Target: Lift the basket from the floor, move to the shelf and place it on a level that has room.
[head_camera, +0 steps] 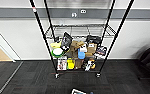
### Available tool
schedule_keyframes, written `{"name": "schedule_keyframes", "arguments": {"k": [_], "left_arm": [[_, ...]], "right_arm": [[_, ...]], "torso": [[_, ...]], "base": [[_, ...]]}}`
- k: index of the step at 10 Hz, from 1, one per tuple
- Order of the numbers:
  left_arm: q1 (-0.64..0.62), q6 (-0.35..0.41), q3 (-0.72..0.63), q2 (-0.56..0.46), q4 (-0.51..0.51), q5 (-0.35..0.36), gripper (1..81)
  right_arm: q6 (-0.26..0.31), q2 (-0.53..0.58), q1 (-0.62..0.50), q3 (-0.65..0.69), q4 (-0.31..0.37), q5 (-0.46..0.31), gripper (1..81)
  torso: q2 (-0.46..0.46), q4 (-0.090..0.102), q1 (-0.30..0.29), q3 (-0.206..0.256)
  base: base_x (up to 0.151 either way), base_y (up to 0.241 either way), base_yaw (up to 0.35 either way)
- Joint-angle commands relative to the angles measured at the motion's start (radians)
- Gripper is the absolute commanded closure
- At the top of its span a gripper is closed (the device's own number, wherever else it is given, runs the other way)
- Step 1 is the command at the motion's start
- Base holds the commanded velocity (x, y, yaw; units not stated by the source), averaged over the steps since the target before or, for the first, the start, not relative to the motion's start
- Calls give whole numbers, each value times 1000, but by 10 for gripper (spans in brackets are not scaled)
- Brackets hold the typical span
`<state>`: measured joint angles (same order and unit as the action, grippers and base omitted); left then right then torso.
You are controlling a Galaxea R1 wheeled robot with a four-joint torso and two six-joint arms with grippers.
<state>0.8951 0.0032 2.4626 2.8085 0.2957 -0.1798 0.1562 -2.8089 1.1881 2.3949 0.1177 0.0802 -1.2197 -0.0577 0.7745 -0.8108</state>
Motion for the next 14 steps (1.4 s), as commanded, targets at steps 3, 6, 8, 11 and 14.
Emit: {"name": "schedule_keyframes", "arguments": {"k": [3, 6, 8, 11, 14], "left_arm": [[-138, 8, 88, 43, -3, -79, 10], [-147, 6, 88, 54, -20, -70, 10], [-150, 6, 128, 75, -24, -66, 10], [-167, 8, 161, 111, -26, -76, 10], [-192, 8, 161, 128, -29, -79, 10]], "right_arm": [[-4, 47, -86, -42, 14, -59, 10], [-6, 47, -98, -46, 14, -66, 10], [-12, 47, -107, -47, 14, -72, 10], [-24, 49, -121, -57, 14, -74, 10], [-36, 52, -141, -59, 14, -74, 10]], "torso": [[-165, 0, 106, -59], [-243, 0, 156, -98], [-311, 0, 200, -100], [-415, 0, 265, -101], [-517, 0, 329, -101]], "base": [[0, 0, 0], [0, 0, 0], [0, 0, 0], [0, 0, 0], [0, 0, 0]]}}
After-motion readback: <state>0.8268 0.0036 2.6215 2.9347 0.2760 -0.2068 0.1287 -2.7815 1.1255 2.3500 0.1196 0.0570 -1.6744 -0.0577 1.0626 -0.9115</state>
